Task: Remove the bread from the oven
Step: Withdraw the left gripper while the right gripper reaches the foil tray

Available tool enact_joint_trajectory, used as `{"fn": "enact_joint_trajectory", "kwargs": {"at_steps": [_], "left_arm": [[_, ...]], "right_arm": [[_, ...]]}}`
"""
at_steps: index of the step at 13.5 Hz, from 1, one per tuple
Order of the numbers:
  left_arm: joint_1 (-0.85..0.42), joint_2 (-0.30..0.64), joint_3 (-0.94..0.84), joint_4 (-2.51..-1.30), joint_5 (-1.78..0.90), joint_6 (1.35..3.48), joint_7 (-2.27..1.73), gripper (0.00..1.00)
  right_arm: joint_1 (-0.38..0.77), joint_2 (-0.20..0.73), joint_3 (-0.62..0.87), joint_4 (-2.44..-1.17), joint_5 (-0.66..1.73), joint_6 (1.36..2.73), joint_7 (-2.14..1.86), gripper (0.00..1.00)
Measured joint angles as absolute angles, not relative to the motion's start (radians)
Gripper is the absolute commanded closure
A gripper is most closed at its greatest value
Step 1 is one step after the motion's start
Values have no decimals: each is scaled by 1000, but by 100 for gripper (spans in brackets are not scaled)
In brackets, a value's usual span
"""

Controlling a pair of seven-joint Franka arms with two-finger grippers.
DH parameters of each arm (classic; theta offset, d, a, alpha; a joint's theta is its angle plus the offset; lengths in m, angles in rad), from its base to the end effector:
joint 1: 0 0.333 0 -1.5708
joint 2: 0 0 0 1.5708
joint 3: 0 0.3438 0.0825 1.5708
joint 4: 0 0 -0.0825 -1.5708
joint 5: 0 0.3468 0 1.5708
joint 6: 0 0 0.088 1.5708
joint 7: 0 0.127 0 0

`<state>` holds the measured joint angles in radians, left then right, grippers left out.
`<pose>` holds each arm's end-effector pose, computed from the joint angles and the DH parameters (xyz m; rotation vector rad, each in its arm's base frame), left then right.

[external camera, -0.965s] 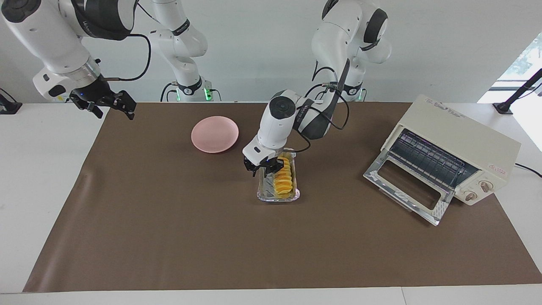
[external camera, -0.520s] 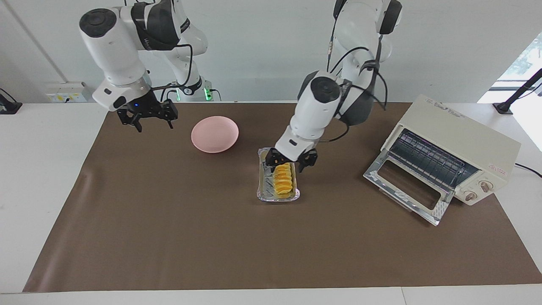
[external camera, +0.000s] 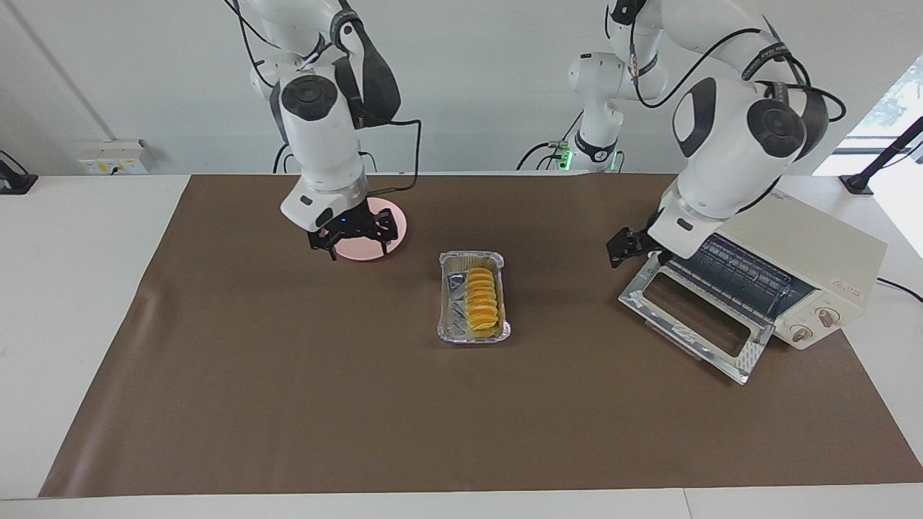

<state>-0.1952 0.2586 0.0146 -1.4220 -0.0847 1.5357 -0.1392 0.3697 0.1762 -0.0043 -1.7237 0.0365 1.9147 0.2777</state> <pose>0.5784 -0.1179 0.5503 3.0749 -0.0591 -0.2402 0.5463 0.2127 0.4974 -3.1027 -0.1175 -0.0053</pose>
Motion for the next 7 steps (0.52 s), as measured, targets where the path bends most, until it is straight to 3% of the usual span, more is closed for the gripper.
{"fn": "enact_joint_trajectory", "kwargs": {"at_steps": [7], "left_arm": [[-149,67,-10,-1497,-30,1356,-38,0]], "right_arm": [[500,413,-5,-1659,83,2091,462,0]]}}
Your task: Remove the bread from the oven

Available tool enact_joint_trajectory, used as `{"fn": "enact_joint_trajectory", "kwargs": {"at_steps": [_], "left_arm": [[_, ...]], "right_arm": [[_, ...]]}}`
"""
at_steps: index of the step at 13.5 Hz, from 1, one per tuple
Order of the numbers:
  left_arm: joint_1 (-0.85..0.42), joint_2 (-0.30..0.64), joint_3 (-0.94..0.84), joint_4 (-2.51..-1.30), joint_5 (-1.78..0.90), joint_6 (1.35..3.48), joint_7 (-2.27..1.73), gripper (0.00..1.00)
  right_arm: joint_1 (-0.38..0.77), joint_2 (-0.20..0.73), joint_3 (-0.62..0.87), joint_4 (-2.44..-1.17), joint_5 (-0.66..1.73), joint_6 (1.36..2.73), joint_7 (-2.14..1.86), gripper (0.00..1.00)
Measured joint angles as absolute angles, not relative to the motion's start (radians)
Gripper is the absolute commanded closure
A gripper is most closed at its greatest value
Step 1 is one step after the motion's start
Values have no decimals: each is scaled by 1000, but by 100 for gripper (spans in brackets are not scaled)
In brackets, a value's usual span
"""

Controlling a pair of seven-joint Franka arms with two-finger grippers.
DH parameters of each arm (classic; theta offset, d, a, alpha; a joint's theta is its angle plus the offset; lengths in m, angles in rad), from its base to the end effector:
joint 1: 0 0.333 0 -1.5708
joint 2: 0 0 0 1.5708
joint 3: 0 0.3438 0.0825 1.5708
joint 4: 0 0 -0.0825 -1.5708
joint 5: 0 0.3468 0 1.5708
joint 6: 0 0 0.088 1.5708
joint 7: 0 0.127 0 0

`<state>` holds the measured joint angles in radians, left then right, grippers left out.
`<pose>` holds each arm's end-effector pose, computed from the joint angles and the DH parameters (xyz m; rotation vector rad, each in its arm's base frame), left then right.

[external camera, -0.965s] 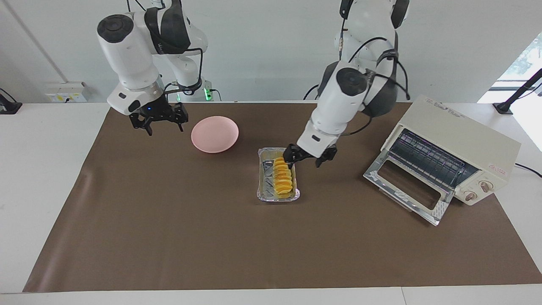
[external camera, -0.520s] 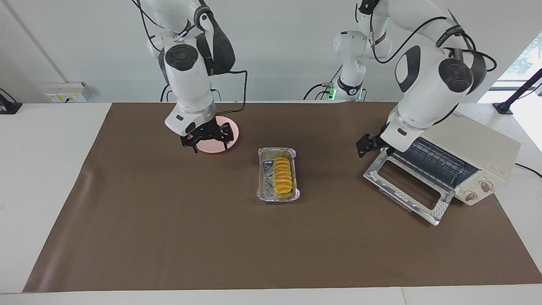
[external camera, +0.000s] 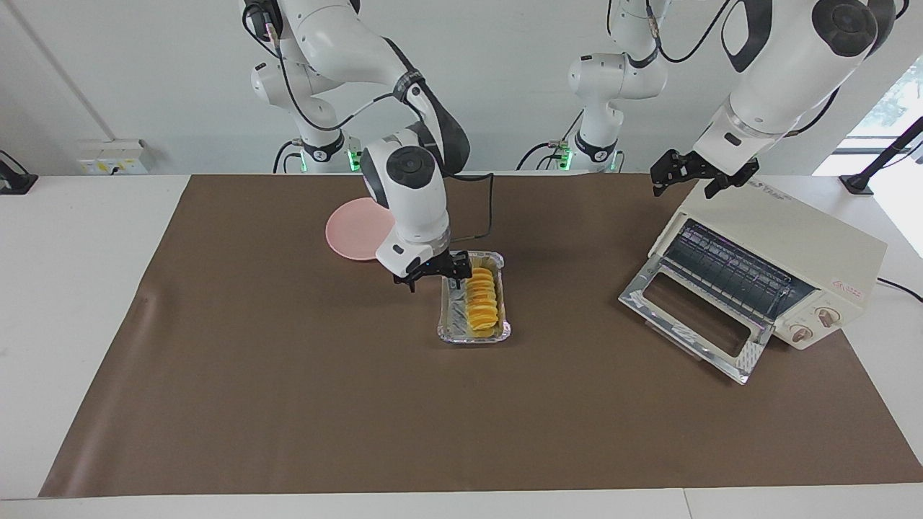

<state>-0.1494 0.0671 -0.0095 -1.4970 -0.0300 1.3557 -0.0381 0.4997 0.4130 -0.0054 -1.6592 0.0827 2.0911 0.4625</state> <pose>0.5043 -0.0850 0.6129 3.1084 -0.1933 -0.3288 0.5675 0.3125 0.3953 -3.0706 0.0126 0.0237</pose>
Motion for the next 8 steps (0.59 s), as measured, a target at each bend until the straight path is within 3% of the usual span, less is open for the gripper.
{"fn": "enact_joint_trajectory", "kwargs": {"at_steps": [8], "left_arm": [[-120,10,-20,-1585,-24,1385,-3,0]], "right_arm": [[499,430,-11,-1707,174,2137,516,16]]}}
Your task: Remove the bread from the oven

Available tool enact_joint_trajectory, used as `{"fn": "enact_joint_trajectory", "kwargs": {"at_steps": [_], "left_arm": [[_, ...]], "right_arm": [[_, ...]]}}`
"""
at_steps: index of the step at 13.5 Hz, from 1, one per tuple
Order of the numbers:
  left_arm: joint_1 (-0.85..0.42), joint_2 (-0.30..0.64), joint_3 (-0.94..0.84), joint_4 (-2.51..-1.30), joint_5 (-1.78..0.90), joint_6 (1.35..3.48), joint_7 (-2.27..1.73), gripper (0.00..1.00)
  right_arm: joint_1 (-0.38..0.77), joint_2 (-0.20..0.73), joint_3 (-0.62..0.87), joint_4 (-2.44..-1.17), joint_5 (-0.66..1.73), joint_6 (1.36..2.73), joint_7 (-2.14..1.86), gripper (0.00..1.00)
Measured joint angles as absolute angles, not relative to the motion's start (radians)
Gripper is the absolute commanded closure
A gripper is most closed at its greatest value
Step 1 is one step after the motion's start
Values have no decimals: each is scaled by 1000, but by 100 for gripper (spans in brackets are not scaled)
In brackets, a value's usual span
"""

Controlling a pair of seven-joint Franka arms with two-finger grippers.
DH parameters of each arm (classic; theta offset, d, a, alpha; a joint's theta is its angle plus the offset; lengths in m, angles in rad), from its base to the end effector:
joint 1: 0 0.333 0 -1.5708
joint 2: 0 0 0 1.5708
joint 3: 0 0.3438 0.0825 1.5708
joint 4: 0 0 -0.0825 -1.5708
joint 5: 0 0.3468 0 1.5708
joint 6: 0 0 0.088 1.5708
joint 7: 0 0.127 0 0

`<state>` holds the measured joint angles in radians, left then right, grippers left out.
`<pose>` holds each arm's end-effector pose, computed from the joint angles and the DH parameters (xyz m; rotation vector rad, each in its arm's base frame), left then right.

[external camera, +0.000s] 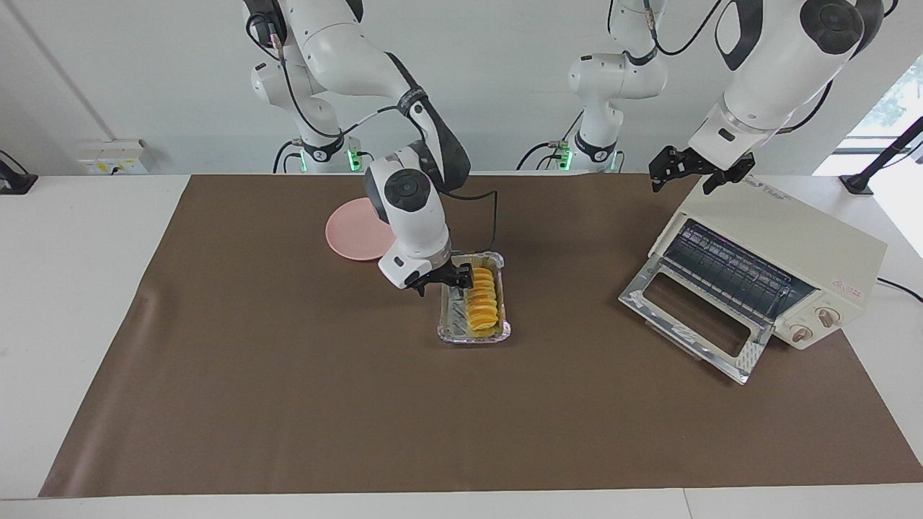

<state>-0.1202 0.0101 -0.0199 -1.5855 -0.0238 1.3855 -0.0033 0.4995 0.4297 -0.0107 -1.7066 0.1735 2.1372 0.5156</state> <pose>0.4890 -0.0723 0.6073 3.1078 -0.2159 -0.3303 0.5632 0.3122 0.3688 -3.0096 0.1793 0.1018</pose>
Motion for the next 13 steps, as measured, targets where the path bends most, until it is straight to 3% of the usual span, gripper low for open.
{"fn": "enact_joint_trajectory", "kwargs": {"at_steps": [2,3,4,5,6,7,13], "left_arm": [[-98,7,-48,-1596,-24,1385,0,0],[-97,7,-54,-1597,-24,1395,1,0],[-97,7,-56,-1598,-24,1396,3,0],[-96,7,-56,-1600,-23,1396,9,0],[-95,7,-56,-1602,-23,1396,18,0],[-94,7,-56,-1604,-23,1397,23,0],[-92,7,-56,-1609,-21,1418,31,0]], "right_arm": [[500,429,-10,-1737,174,2181,520,18],[504,429,-10,-1764,174,2216,520,29],[507,430,-9,-1786,174,2240,521,42],[510,430,-9,-1799,174,2251,523,72],[511,429,-9,-1804,174,2255,533,95],[512,429,-9,-1804,174,2255,551,100],[513,400,-11,-1797,175,2256,581,100]]}}
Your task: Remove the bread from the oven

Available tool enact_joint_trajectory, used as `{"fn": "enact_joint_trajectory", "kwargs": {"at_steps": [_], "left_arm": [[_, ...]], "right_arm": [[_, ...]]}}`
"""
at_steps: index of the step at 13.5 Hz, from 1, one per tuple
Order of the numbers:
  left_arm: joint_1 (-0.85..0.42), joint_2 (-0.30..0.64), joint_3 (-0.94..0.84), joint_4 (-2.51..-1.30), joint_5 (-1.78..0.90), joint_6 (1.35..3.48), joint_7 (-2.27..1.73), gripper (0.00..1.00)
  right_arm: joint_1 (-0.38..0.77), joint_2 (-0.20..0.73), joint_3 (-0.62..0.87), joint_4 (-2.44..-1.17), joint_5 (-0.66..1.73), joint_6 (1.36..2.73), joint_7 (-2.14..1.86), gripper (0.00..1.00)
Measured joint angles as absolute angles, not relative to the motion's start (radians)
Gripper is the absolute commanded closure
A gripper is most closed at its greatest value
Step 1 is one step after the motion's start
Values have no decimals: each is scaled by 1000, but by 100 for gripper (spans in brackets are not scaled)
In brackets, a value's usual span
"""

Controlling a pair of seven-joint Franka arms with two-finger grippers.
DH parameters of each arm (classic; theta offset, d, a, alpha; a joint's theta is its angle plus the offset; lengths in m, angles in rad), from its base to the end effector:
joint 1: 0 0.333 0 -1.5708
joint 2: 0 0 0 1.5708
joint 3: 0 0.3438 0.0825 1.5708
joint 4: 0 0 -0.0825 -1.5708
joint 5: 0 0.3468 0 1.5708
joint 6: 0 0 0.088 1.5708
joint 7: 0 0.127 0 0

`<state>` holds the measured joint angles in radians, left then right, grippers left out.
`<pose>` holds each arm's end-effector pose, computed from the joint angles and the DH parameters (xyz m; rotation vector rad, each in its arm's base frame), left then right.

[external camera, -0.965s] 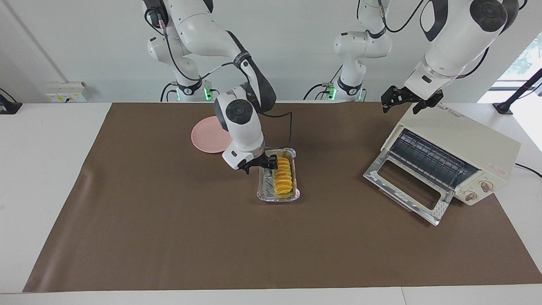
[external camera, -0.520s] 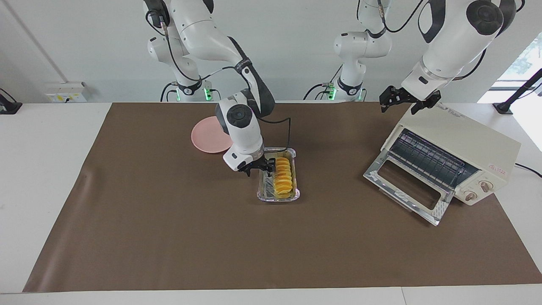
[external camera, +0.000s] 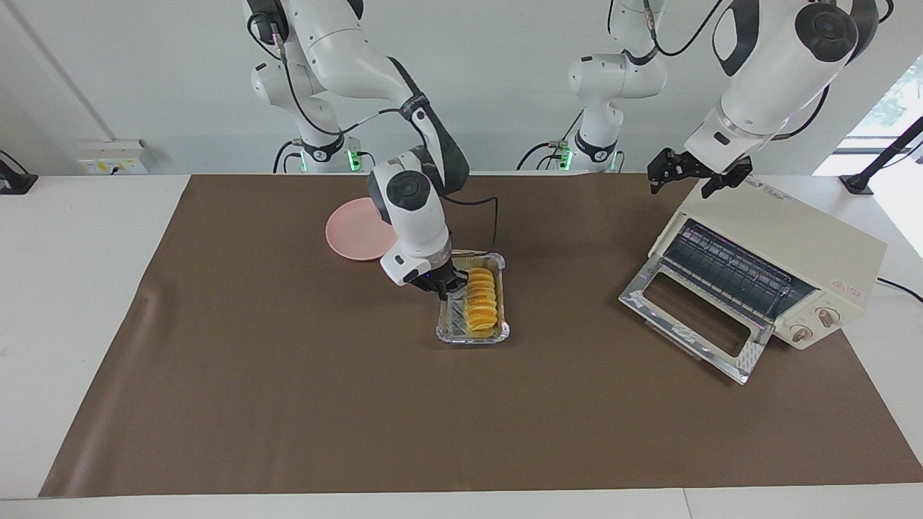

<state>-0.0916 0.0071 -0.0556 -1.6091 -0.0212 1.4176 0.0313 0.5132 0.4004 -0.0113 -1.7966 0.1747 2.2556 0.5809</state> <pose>0.4906 -0.0756 0.6011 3.1034 -0.2796 -0.3119 0.5528 0.3126 0.3599 -2.9836 0.2763 0.0283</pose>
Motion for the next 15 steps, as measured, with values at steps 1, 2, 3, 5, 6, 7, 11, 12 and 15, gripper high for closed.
{"fn": "enact_joint_trajectory", "kwargs": {"at_steps": [1,2,3,5,6,7,11,12,15], "left_arm": [[-91,7,-56,-1609,-21,1418,31,0],[-91,7,-56,-1609,-21,1418,31,0],[-90,7,-56,-1609,-21,1418,31,0],[-88,4,-56,-1609,-21,1420,31,0],[-88,1,-56,-1609,-21,1421,31,0],[-88,-4,-56,-1609,-21,1421,31,0],[-87,-17,-56,-1609,-21,1421,31,0],[-87,-17,-56,-1609,-21,1421,31,0],[-87,-17,-56,-1609,-21,1421,31,0]], "right_arm": [[505,390,-14,-1795,175,2253,581,100],[485,379,-16,-1792,175,2241,581,100],[454,367,-18,-1781,175,2217,573,100],[370,341,-21,-1749,182,2151,483,100],[317,326,-22,-1740,210,2123,402,100],[256,311,-24,-1737,244,2097,299,100],[94,302,-25,-1762,297,2068,19,100],[80,302,-25,-1781,319,2068,-15,100],[72,302,-24,-1831,370,2092,-68,100]]}}
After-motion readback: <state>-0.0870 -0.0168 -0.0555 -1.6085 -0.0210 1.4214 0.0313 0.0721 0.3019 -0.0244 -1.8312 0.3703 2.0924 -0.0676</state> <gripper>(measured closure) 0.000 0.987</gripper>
